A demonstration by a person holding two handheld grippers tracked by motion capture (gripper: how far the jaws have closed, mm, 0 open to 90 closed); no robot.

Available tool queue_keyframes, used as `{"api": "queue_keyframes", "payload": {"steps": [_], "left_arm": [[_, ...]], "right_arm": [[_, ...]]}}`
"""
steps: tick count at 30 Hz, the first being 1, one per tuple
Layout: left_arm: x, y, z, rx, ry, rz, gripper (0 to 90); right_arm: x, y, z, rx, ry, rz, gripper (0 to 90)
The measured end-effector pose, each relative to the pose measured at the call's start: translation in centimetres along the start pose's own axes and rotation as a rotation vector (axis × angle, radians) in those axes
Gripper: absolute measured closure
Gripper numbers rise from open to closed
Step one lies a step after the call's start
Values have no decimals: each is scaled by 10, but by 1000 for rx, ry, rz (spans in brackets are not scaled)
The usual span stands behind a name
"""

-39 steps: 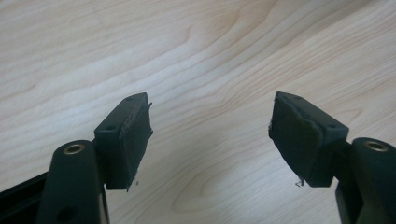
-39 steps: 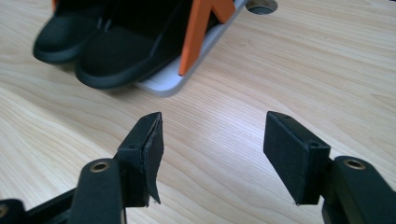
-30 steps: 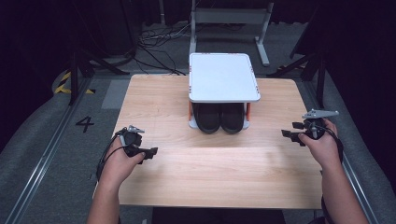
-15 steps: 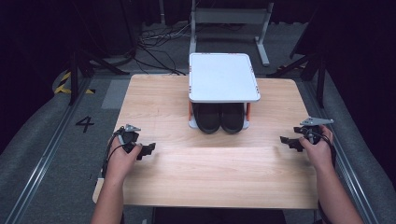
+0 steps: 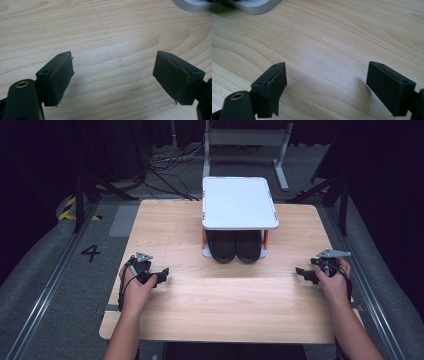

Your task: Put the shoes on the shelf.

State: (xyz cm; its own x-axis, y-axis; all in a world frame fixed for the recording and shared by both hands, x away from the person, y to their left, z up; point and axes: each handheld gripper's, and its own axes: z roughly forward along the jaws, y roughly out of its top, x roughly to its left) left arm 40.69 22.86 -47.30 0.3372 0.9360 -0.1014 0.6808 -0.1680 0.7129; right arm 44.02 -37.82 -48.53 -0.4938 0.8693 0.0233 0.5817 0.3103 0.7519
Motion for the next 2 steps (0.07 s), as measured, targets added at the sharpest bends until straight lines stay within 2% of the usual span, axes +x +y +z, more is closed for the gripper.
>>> {"api": "queue_keyframes", "payload": {"steps": [2], "left_arm": [[0, 0, 0, 0, -6, -2, 174]], "right_arm": [[0, 0, 0, -3, -4, 0, 173]]}}
